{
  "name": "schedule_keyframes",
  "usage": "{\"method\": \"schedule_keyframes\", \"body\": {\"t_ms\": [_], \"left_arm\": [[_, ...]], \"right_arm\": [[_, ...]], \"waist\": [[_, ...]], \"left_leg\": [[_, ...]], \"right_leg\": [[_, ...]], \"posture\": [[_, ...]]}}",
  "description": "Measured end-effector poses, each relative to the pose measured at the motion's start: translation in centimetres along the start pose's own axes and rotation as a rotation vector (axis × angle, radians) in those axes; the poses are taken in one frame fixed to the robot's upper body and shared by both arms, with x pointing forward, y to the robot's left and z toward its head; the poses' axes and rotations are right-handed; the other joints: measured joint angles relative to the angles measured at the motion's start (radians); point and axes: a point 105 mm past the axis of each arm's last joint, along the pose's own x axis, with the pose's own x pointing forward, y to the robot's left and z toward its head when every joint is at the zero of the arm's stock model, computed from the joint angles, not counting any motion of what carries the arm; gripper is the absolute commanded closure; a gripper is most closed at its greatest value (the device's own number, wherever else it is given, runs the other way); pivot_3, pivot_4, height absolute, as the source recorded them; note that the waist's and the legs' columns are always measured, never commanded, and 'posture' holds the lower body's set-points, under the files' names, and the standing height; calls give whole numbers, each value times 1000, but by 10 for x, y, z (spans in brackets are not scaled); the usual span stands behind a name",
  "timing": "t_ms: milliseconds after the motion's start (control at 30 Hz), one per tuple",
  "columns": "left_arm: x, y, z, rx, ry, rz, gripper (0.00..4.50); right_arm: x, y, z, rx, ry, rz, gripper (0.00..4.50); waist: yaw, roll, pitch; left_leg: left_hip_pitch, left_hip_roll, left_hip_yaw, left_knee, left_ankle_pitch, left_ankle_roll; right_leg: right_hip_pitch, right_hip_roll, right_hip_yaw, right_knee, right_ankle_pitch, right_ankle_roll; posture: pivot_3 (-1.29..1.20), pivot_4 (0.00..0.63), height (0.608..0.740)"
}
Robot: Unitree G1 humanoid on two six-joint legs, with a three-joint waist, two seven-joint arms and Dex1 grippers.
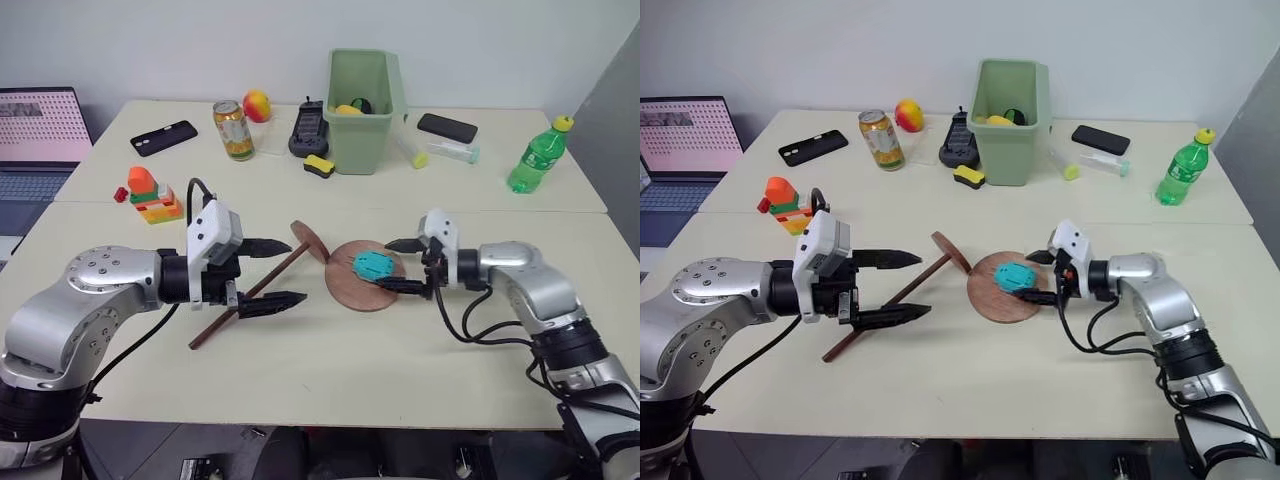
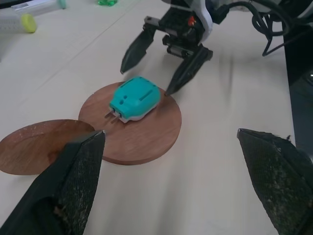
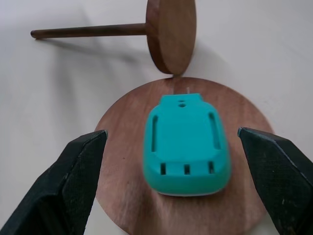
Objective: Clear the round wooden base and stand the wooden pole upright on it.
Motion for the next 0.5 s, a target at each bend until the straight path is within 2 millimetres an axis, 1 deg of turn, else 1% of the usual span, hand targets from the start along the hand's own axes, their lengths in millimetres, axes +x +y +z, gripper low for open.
{"method": "schedule_keyframes", "body": {"t_ms": [100, 200, 333, 400, 433, 500], "left_arm": [[1, 1, 2, 7, -6, 1, 27], [3, 2, 8, 21, -30, 10, 27], [5, 0, 10, 26, -36, 9, 27], [5, 1, 10, 25, -36, 13, 0], [5, 1, 10, 24, -36, 15, 0], [5, 1, 10, 20, -37, 20, 0]], "right_arm": [[7, 0, -3, 3, 2, 4, 0], [15, -6, -7, -16, 7, -33, 0], [20, -10, -12, -20, 16, -65, 0], [21, -10, -12, -29, 16, -70, 368], [21, -10, -12, -30, 15, -72, 479], [21, -11, -11, -30, 9, -75, 956]], "waist": [[0, 0, 0], [0, 0, 0], [0, 0, 0], [0, 0, 0], [0, 0, 0], [0, 0, 0]], "left_leg": [[0, 0, 0, 0, 0, 0], [0, 0, 0, 1, 0, 0], [0, 0, 0, 1, 0, 0], [0, 0, 0, 0, 0, 0], [0, 0, 0, 0, 0, 0], [0, 0, 0, 1, 0, 0]], "right_leg": [[0, 0, 0, 0, 0, 0], [0, 0, 0, 0, 0, 0], [0, 0, 0, 0, 0, 0], [0, 0, 0, 0, 0, 0], [0, 0, 0, 0, 0, 0], [0, 0, 0, 0, 0, 0]], "posture": [[0, 150, 740], [0, 150, 740], [0, 150, 740], [0, 150, 740], [0, 150, 740], [0, 150, 740]]}}
